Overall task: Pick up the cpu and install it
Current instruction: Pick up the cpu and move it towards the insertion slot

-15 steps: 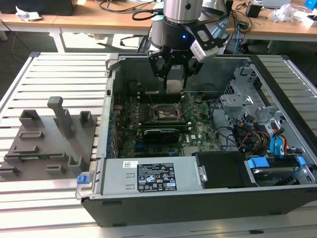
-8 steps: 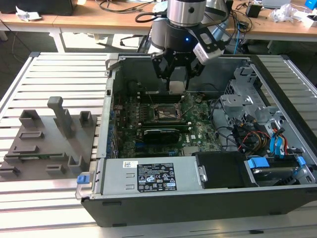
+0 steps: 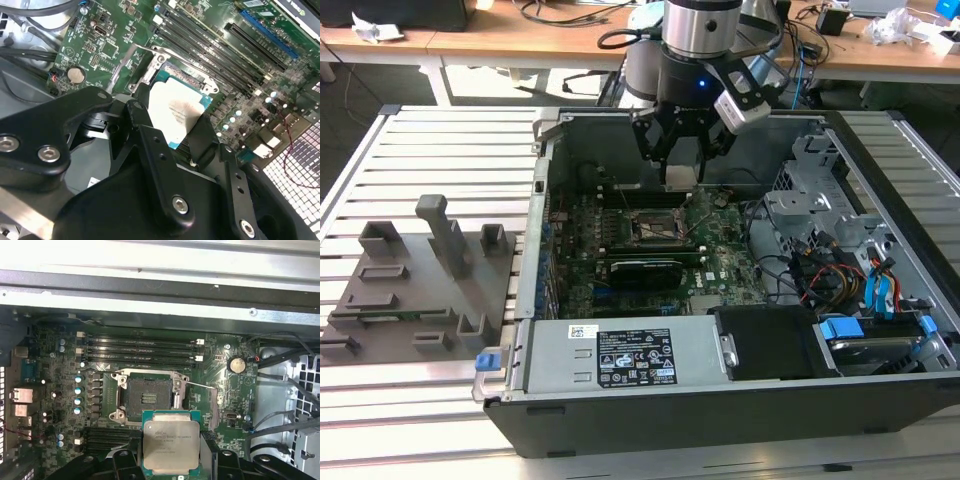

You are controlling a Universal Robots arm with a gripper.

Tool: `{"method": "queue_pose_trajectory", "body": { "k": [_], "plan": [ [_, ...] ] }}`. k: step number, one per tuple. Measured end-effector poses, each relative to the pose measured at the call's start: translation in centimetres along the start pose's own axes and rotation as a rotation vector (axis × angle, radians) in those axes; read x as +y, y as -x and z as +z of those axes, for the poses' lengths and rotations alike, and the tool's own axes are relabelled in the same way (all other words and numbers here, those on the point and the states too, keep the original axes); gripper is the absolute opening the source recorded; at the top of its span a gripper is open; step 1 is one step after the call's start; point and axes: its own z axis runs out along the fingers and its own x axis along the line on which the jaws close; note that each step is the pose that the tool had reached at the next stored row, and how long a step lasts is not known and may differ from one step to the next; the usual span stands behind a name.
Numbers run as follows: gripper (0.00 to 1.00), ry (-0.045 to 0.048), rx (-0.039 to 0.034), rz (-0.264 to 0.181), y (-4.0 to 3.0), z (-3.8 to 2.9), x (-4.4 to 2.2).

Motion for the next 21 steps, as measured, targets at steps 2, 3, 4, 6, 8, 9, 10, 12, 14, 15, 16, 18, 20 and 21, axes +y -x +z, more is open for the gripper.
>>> {"method": "queue_pose_trajectory", "body": {
  "k": [2,3,4,6,8,9,10,12,14,15,16,18,20,21],
  "plan": [
    [0.55,-0.0001,0.0,0.0,0.13,0.14,0.06],
    [0.55,-0.0001,0.0,0.0,0.18,0.2,0.1],
    [0.55,-0.0001,0.0,0.0,0.24,0.29,0.17],
    [0.55,0.0,0.0001,0.0,0.33,0.47,0.34],
    [0.55,-0.0006,0.0001,0.0,0.34,0.73,0.72],
    [0.55,-0.0007,0.0001,0.0,0.34,0.77,0.8],
    [0.55,-0.0009,0.0001,0.0,0.35,0.76,0.83],
    [0.55,-0.0007,0.0001,0.0,0.35,0.77,0.83],
    [0.55,-0.0006,0.0,0.0,-0.04,0.77,0.87],
    [0.55,-0.0008,0.0,0.0,-0.7,0.75,0.9],
    [0.55,-0.0007,0.0,0.0,-0.99,0.74,0.92],
    [0.55,-0.0006,0.0,0.0,-1.61,0.77,0.95],
    [0.55,-0.0007,0.0,0.0,-1.98,0.85,0.97],
    [0.55,-0.0007,0.0,0.0,-2.05,0.91,0.98]
  ]
}}
